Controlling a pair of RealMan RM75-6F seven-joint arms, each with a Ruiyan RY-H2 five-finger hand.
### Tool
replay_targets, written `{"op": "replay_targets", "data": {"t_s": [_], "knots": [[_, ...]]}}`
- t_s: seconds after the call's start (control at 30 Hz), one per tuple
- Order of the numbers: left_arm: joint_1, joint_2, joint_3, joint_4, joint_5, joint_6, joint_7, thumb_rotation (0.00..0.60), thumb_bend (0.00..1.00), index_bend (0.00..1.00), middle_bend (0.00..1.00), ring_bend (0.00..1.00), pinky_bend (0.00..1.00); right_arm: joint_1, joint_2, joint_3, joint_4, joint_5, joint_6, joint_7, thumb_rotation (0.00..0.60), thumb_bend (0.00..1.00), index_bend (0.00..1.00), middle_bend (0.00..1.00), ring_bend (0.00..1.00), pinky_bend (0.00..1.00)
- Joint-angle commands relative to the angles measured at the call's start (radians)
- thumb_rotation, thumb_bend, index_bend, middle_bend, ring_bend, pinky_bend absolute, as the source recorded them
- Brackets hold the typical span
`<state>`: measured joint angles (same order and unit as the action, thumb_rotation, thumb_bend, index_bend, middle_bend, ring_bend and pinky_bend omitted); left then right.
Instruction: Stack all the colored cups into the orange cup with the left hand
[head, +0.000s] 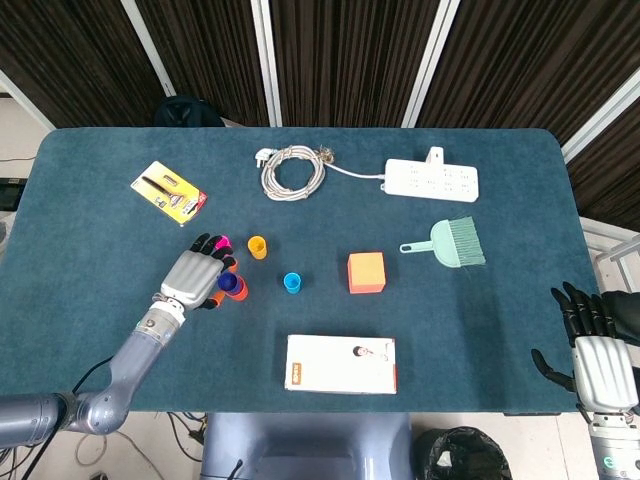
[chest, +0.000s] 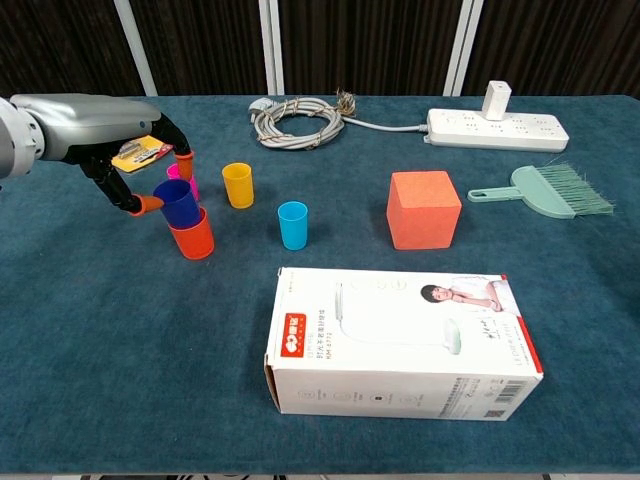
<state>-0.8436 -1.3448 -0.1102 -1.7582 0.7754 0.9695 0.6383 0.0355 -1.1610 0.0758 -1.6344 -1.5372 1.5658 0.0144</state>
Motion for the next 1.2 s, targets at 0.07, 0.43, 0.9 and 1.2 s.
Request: {"op": "replay_targets", "data": {"t_s": [0.07,0.43,0.9,1.2], "knots": [[-0.005,0.001,0.008,0.000,-0.010,-0.005,0.008,0.600,0.32,0.24,0.18,0.00,0.00,0.000,0.000,0.000,0.000,0.000,0.000,0.000,0.600,0.34,0.09,0.04,0.09,0.04],[-0.025,0.014,0.016,-0.027,-0.049,0.004,0.042,0.600,0.31,0.17,0.17,0.00,0.00,-0.001,0.000,0.002,0.001,0.000,0.003,0.003,0.600,0.34,0.09,0.04,0.09,0.04],[-0.011,-0.008,-0.033,0.011,0.109,0.056,-0.071,0.600,0.31,0.16,0.17,0.00,0.00,0.004,-0.008,0.007,0.013,0.014,-0.009,0.010,0.600,0.34,0.09,0.04,0.09,0.04],[-0.013,-0.033,-0.048,0.102,0.098,0.065,-0.084,0.600,0.31,0.16,0.17,0.00,0.00,0.010,-0.016,0.010,0.030,0.029,-0.027,0.018,0.600,0.34,0.09,0.04,0.09,0.04]]}}
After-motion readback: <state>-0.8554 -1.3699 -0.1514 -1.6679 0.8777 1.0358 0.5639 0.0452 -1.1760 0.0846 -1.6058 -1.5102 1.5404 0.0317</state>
